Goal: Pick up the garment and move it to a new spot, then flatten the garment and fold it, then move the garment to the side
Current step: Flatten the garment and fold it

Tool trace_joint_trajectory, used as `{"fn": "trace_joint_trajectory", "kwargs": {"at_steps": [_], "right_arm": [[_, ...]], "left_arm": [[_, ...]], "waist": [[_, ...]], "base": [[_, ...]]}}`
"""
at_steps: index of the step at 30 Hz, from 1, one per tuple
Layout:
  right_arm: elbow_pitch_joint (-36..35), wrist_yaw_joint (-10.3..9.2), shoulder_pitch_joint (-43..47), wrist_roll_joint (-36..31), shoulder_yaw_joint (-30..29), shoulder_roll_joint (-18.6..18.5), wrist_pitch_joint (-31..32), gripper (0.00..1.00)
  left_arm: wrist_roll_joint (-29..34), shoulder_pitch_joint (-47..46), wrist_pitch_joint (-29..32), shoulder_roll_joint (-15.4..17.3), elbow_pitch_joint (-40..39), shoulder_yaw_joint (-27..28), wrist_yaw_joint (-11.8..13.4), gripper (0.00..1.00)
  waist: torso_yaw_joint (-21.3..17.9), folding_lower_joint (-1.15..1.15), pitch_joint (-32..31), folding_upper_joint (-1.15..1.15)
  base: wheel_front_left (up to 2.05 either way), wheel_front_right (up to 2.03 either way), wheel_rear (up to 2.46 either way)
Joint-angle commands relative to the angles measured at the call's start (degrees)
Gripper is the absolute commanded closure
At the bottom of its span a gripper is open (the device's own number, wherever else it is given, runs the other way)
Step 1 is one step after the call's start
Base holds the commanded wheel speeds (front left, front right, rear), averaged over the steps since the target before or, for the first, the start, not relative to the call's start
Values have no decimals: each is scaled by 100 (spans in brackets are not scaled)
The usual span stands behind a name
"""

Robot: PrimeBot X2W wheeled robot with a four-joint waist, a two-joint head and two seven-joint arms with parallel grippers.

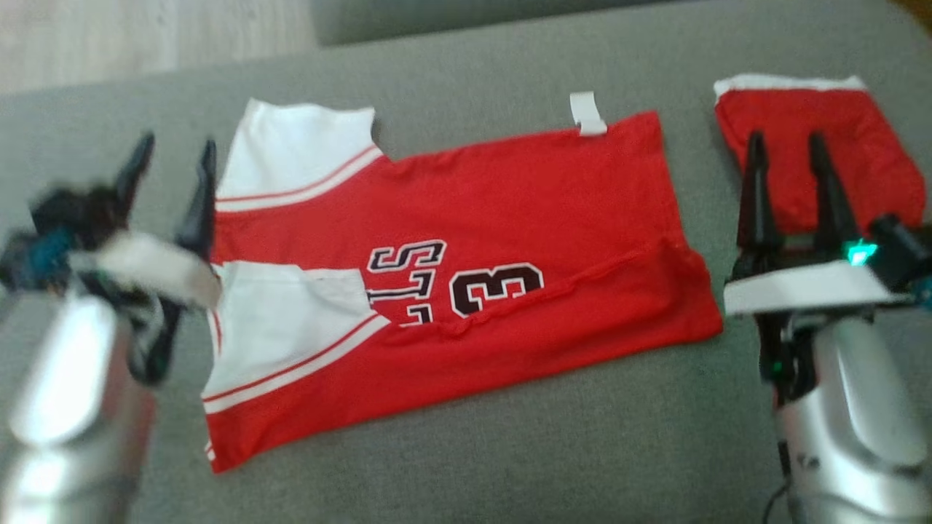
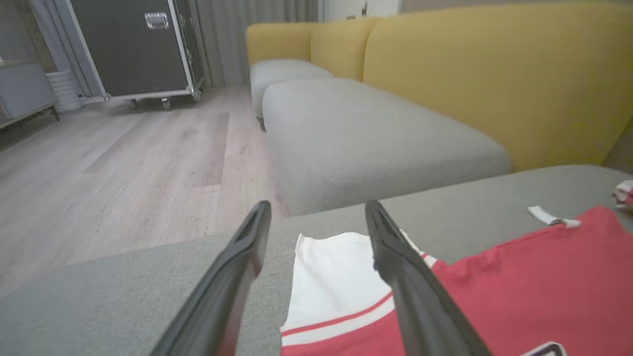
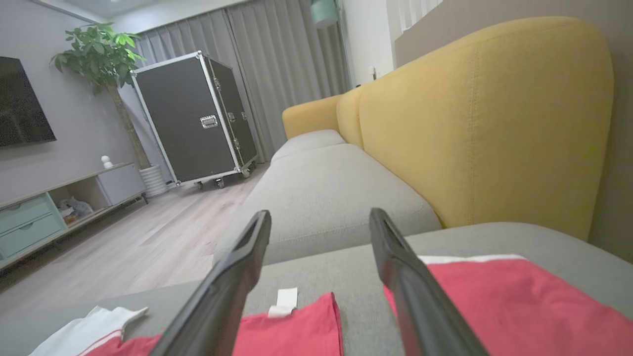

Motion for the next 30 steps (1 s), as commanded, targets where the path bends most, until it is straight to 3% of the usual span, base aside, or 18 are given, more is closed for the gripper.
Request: {"fn": "trace_joint_trajectory", "kwargs": {"at_steps": [1, 2, 6, 11, 22, 30], "right_arm": [[-254, -4, -312, -5, 128, 10, -61, 0], [-326, -4, -471, 7, 139, 10, -61, 0], [-453, -4, -763, 33, 220, 10, -61, 0], [-461, -4, -1038, 95, 328, 10, -62, 0], [-449, -4, -1315, 197, 460, 10, -62, 0], [-461, -4, -1303, 189, 412, 10, -62, 0]], "left_arm": [[-73, -500, 215, 312, -31, 73, -38, 0], [-258, -1017, 729, 572, 281, -225, -56, 0], [-921, -1882, 1643, 1139, 694, -1040, -61, 0], [-1498, -2618, 2386, 1682, 1285, -1582, -62, 0], [-2119, -3390, 2576, 1982, 2098, -2104, -63, 0], [-2417, -3665, 2598, 2001, 2416, -2403, -63, 0]], "waist": [[-140, -1, 429, 0], [-224, -1, 661, 0], [-398, -1, 1070, 0], [-636, -1, 1417, 0], [-965, -1, 1722, 0], [-1044, -1, 1866, 0]], "base": [[0, 0, 0], [0, 0, 0], [0, 0, 0], [0, 0, 0], [0, 0, 0], [0, 0, 0]]}}
